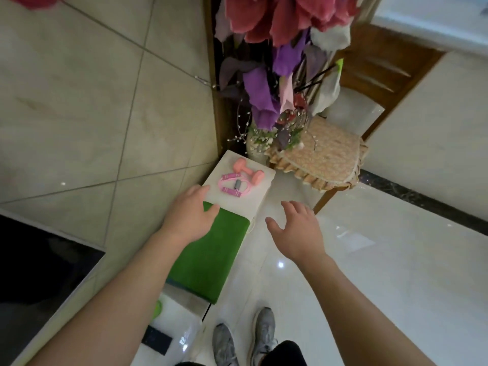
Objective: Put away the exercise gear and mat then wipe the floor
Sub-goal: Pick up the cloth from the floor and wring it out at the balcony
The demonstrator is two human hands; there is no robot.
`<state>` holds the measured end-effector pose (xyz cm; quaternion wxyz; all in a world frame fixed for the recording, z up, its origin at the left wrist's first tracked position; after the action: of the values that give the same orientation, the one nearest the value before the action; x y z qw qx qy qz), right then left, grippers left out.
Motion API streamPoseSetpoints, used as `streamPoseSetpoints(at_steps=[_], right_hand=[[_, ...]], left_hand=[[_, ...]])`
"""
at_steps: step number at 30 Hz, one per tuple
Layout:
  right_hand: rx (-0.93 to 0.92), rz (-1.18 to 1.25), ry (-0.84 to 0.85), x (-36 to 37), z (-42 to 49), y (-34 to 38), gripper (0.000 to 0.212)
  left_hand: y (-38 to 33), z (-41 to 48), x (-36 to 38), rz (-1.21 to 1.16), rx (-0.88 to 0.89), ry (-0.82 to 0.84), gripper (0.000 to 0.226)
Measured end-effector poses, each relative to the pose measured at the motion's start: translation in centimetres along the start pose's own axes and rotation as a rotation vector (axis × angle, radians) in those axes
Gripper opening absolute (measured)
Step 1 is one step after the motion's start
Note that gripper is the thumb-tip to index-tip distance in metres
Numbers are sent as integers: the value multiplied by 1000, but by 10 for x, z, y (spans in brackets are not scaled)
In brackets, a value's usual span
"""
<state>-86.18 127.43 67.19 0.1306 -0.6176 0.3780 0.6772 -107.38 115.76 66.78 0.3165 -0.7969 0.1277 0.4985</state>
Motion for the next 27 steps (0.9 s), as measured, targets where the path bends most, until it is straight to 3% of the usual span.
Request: streamPoseSetpoints(at_steps=[15, 27], right_hand=[[122, -86, -72, -120, -97, -29, 51], [375, -63, -201, -174, -255, -107, 45]], left_hand=[[-113, -97, -37, 231, 357, -8, 42], [-236, -204, 16, 324, 619, 70, 51]])
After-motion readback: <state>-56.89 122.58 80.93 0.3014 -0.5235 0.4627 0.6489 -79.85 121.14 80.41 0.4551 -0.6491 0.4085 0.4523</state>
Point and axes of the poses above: each hand's wrist, its own z-axis towards the middle knuckle, its own x-axis out of the palm, y = z × x, the point moved 6 cm from there along z, towards the middle knuckle, and after that the axes turned 14 degrees about -x, right-handed, at the moved point
